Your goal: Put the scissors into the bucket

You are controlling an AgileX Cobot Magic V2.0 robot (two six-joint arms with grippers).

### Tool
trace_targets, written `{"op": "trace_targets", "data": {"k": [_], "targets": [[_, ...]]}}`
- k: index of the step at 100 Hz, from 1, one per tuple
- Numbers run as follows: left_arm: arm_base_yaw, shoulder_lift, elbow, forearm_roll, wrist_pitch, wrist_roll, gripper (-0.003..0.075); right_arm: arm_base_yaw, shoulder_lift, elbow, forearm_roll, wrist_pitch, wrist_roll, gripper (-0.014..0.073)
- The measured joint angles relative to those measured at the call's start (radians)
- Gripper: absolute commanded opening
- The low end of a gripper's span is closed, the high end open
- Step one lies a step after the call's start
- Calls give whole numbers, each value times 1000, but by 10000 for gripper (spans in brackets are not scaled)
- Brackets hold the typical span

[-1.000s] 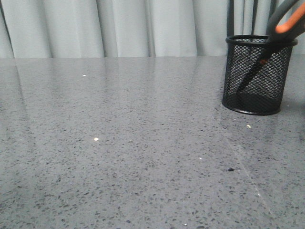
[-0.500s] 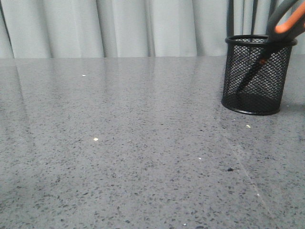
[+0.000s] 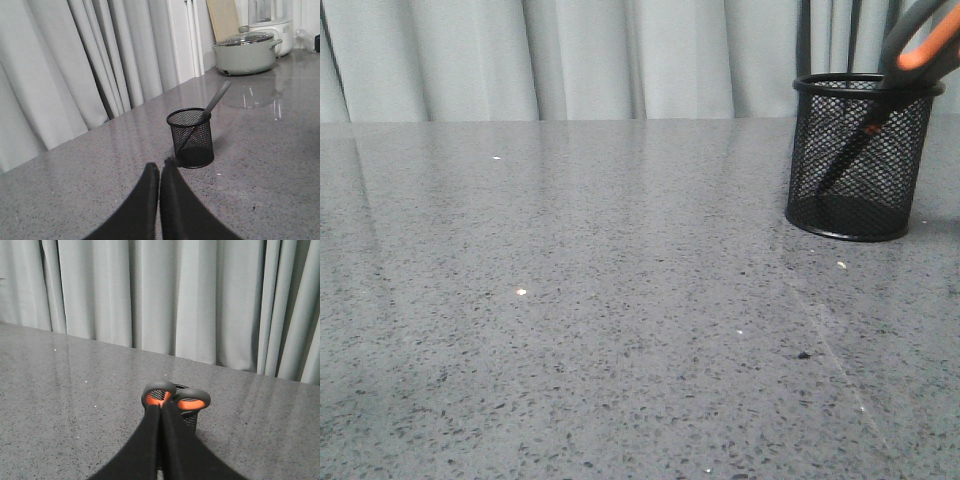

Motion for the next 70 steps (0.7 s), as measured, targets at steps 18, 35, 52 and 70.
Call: {"op": "trace_targets", "data": {"k": [18, 35, 52, 70], "targets": [[0, 0, 0, 0, 0, 0, -20, 0, 0, 0, 0, 0, 0, -45], [5, 0, 12, 27, -7, 2, -20, 0, 0, 0, 0, 0, 0, -45], [114, -20, 66, 187, -56, 4, -20, 0, 0, 0, 0, 0, 0, -45], [354, -116, 196, 213, -121, -47, -20, 0, 0, 0, 0, 0, 0, -45]]}}
